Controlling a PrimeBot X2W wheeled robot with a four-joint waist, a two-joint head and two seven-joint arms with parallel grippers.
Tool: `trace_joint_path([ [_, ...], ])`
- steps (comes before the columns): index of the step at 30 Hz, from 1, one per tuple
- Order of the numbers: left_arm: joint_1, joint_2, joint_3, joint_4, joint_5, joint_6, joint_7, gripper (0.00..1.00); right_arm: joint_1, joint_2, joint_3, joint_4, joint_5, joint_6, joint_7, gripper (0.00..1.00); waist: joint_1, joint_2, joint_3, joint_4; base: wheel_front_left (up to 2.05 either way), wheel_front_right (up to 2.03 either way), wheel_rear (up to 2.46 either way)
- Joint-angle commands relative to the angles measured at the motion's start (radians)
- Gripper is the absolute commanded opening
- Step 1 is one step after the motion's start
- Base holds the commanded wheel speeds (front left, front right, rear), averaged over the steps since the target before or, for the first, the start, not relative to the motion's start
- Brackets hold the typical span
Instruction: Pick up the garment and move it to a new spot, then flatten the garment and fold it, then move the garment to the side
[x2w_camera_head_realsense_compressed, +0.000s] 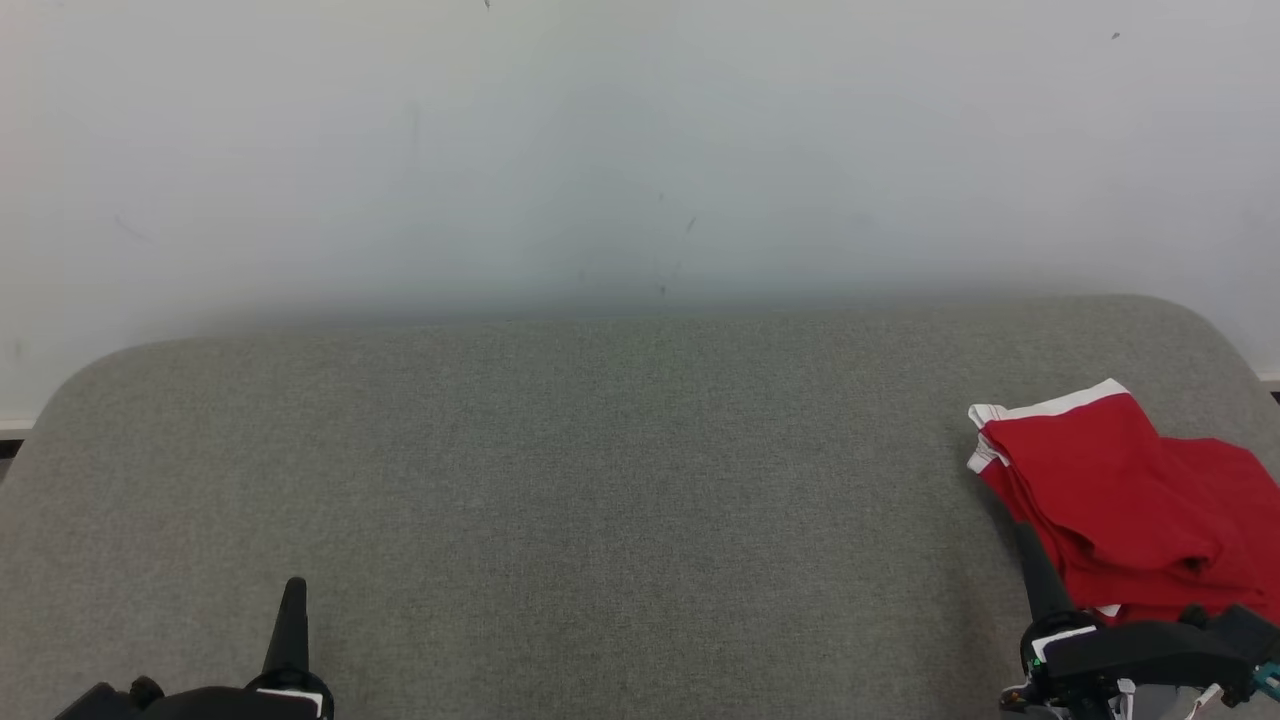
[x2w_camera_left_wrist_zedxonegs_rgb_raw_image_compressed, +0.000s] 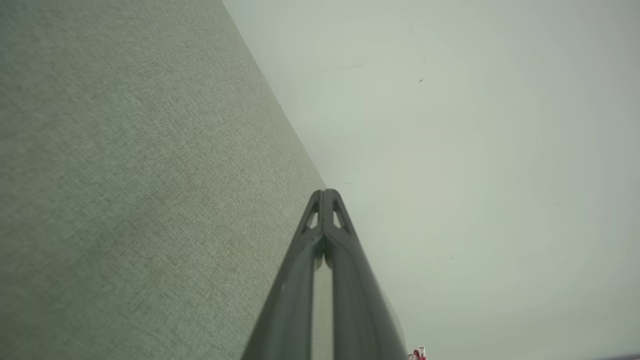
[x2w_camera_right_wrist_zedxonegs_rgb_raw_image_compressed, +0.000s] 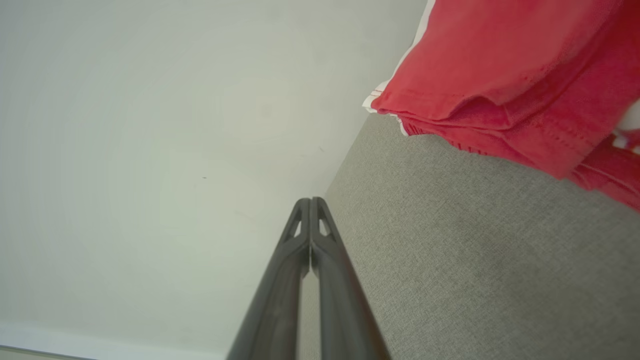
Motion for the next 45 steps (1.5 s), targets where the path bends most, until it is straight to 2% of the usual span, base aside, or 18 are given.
trace_joint_path([
  [1,-0.030,-0.002,0.008,-0.003,-0.033,0.001,0.008,0.00,-0.025,-0.001,-0.005,-0.004,0.032,0.001,0.007,0.00,0.0000,-0.0001,0.002,0.000,0.00,0.00,0.00],
  [45,-0.122,-0.008,0.047,0.028,-0.349,0.002,0.107,0.00,-0.116,-0.001,-0.046,0.055,0.391,0.001,0.054,0.00,0.0000,0.0000,0.053,0.005,0.00,0.00,0.00],
])
